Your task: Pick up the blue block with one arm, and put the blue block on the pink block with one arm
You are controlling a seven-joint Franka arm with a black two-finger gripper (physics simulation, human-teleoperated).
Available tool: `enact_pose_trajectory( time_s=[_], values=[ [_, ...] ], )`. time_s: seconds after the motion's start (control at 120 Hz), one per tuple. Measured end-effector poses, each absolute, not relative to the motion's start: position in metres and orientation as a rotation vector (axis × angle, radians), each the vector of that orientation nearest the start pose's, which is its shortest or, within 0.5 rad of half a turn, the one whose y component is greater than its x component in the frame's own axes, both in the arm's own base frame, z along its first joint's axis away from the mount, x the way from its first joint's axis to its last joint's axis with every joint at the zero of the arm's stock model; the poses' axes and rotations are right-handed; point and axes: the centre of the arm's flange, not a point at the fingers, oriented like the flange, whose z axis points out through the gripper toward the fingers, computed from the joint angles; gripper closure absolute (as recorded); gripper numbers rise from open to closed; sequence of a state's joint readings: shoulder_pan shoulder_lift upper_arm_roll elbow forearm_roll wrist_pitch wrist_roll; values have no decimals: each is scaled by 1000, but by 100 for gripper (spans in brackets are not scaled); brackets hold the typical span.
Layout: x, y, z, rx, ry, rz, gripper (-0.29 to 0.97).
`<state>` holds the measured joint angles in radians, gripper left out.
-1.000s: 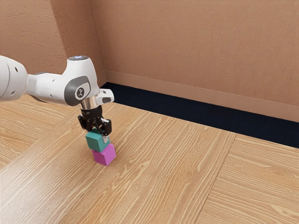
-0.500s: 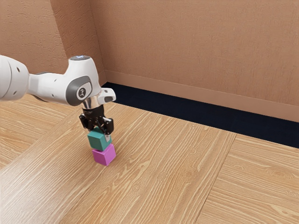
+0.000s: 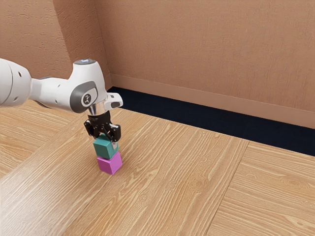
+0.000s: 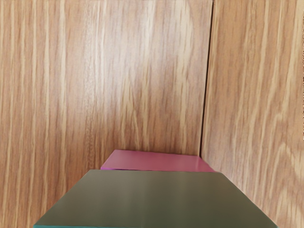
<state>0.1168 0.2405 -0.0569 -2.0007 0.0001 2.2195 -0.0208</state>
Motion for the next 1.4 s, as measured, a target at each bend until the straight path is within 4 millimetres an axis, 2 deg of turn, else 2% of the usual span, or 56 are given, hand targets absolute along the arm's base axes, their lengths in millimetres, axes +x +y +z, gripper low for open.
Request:
enact_pose_trajectory(
  time_s=[1.067,1.233,1.4],
  values=[
    [587,33,336,-3159,-16,34,31],
    [587,33,335,-3162,-9,37,16],
    [587,33,335,-3163,-2,37,7]
  ],
)
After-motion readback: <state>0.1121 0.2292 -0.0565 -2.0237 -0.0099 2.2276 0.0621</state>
